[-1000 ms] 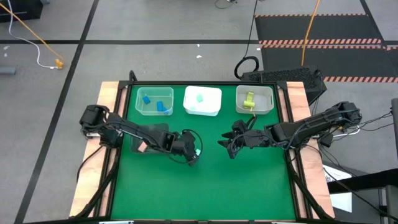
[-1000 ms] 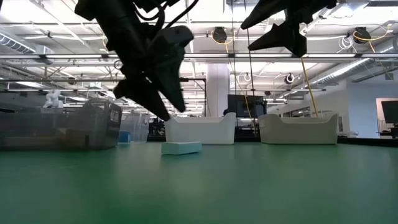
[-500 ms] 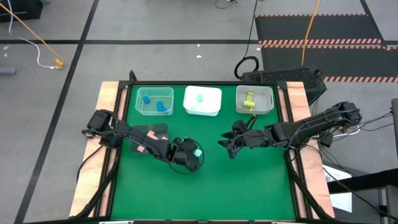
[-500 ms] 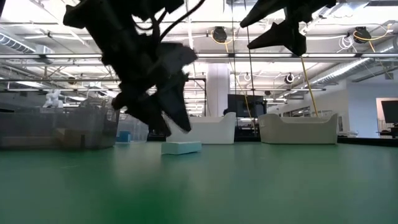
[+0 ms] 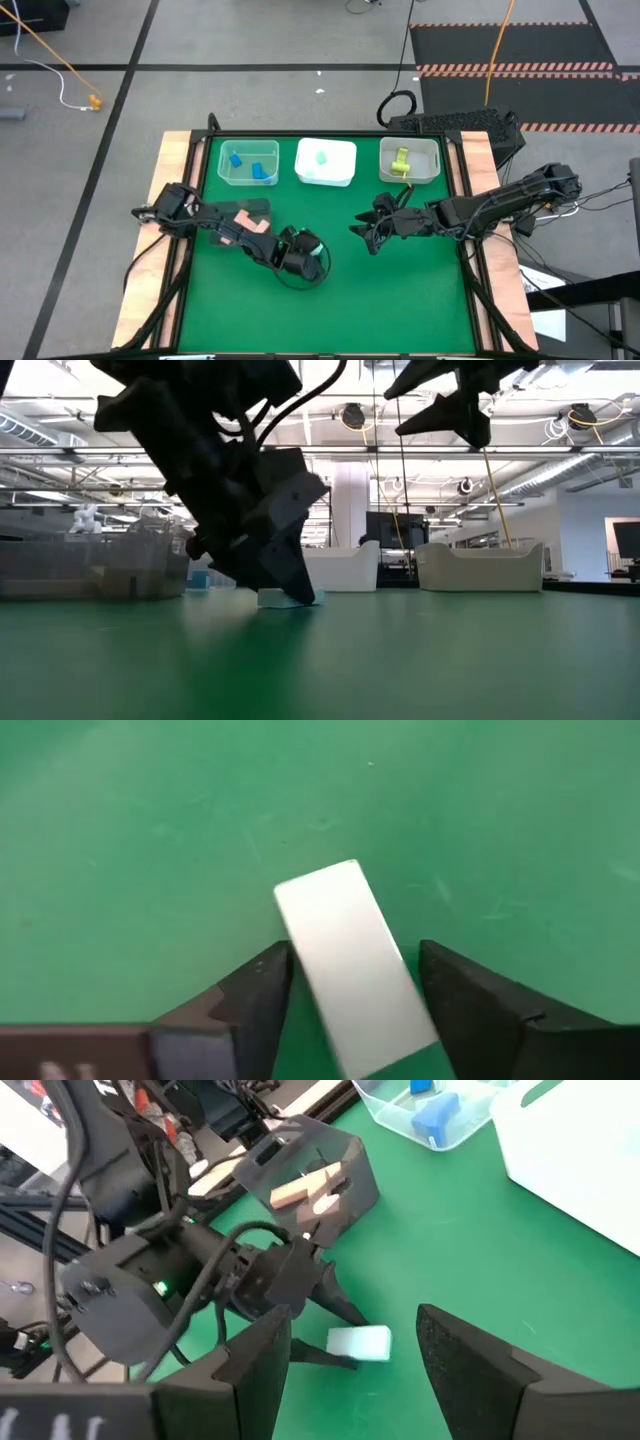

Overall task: Sort & place blocks by color
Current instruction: Put the light blue block into the white bin, then return to Home Position

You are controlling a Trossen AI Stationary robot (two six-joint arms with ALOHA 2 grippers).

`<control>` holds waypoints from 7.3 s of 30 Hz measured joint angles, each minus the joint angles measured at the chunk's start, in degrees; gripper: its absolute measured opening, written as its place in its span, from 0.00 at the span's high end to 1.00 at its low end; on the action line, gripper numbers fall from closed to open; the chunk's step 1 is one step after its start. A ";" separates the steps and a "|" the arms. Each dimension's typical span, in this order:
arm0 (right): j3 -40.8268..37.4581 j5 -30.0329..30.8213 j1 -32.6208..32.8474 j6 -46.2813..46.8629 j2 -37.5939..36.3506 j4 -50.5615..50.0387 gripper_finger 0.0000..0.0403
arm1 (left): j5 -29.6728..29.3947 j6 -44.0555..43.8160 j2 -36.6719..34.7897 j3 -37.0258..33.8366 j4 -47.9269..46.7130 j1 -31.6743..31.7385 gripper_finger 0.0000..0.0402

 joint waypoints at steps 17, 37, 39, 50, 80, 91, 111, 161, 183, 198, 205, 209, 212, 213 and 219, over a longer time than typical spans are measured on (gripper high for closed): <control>0.00 0.00 0.00 0.00 0.00 1.18 0.48 | 1.76 8.80 -8.00 0.05 0.58 3.04 0.68; 0.00 0.00 -0.02 0.00 0.00 1.13 0.48 | 5.74 25.50 -21.83 0.10 6.01 29.32 0.68; 0.00 0.00 0.00 0.00 0.00 1.12 0.48 | 7.66 24.89 -21.23 0.08 5.37 32.21 0.68; 0.00 0.00 -0.02 0.00 0.00 1.16 0.48 | 8.54 23.25 -17.98 -0.11 4.89 41.61 0.68; 0.00 -4.42 -2.91 -16.58 -6.61 -0.55 0.48 | 16.43 25.57 -27.98 0.09 15.83 36.05 0.33; 0.00 -4.28 -12.23 -21.50 -16.39 -10.13 0.48 | 16.71 22.10 -57.21 0.11 -15.65 29.67 0.33; -6.04 3.43 -16.30 -19.74 -33.73 -21.92 0.48 | 10.33 20.74 -82.02 -0.23 -34.64 19.41 0.32; -48.24 -8.83 -16.17 -19.93 -39.78 35.46 0.48 | 16.95 24.30 -81.82 -60.78 41.65 18.62 0.33; -48.37 -8.85 -28.77 -19.93 -54.04 35.01 0.48 | 16.91 24.32 -86.67 -60.78 41.54 22.71 0.33; -48.39 -8.81 -57.35 -19.93 -65.83 34.98 0.48 | 16.93 24.32 -89.54 -60.78 41.65 44.80 0.33; -48.39 -8.75 -67.27 -19.93 -69.34 36.12 0.48 | 16.93 24.32 -90.93 -60.78 41.48 60.34 0.33; -48.39 -8.74 -71.92 -19.93 -69.29 36.29 0.48 | 16.91 24.32 -93.33 -60.78 41.49 70.15 0.33; -48.39 -8.74 -74.00 -19.93 -69.29 36.15 0.48 | 16.91 24.32 -95.41 -60.78 41.64 78.29 0.33; -48.39 -8.74 -74.29 -19.91 -69.31 36.37 0.48 | 16.94 24.32 -96.08 -60.78 41.54 81.05 0.33; -48.39 -8.76 -74.04 -19.92 -69.35 36.30 0.48 | 16.81 21.65 -103.29 -60.78 40.38 95.65 0.33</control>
